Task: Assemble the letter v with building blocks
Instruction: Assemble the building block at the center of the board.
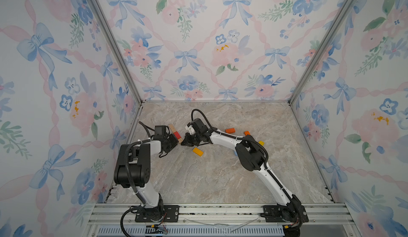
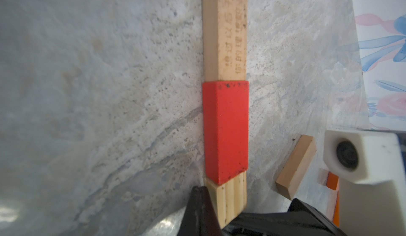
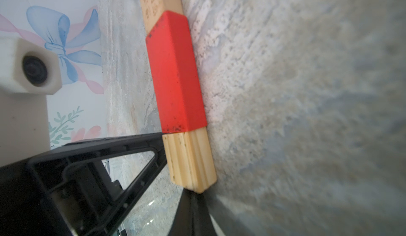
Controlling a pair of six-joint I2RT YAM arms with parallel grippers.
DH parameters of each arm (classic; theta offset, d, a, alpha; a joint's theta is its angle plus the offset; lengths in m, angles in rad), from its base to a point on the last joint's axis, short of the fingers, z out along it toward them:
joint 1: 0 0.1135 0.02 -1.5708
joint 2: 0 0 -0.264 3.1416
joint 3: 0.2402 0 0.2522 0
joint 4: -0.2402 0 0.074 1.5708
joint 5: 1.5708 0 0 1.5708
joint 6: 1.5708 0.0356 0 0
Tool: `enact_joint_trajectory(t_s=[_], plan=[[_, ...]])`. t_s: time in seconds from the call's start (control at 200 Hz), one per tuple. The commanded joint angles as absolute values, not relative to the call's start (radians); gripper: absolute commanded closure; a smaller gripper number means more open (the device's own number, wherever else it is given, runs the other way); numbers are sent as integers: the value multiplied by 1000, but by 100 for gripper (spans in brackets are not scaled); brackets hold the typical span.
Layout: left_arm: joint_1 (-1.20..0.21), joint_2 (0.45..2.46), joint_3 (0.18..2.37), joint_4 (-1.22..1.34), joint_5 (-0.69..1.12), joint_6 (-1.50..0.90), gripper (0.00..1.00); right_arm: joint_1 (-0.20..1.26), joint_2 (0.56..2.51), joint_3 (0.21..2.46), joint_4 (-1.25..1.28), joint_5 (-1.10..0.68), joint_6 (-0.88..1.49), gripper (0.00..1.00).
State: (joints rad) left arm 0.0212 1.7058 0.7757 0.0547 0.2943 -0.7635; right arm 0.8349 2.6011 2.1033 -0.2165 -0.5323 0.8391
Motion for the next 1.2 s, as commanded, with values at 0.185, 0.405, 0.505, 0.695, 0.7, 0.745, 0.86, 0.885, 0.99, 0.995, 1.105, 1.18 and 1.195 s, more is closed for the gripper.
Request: enact_joint_trajectory(t_s=[0.185,0.405,0.505,0.695,0.7,0.745,0.86,0.885,0.99,0.995,1.105,1.18,1.195], plan=[[29,1753,752,-36,259,-751,100,838,2679,2112,-310,-485,850,100],[30,1757,750,-37,259,-751,100,839,2677,2106,-313,-486,847,100],[31,1752,749,-38,258,-751,100,838,2669,2096,-313,-491,845,100],[31,1721,746,-50,249,-754,100,838,2616,2018,-280,-505,850,100],[31,1719,746,-51,249,-754,100,838,2613,2016,-277,-506,851,100],[31,1708,744,-56,246,-755,100,838,2595,1987,-253,-513,862,100],[31,1672,742,-65,241,-758,100,834,2549,1922,-203,-520,882,100],[31,1664,742,-69,238,-758,100,834,2541,1914,-196,-521,883,100],[31,1623,742,-74,237,-764,100,831,2506,1884,-172,-528,890,100],[31,1620,742,-75,236,-766,100,831,2504,1883,-171,-529,890,100],[31,1566,708,-84,236,-777,100,827,2463,1859,-136,-543,904,100],[31,1518,706,-97,235,-781,100,820,2425,1844,-88,-586,940,100],[31,1510,706,-101,235,-781,100,818,2419,1839,-70,-598,948,100]])
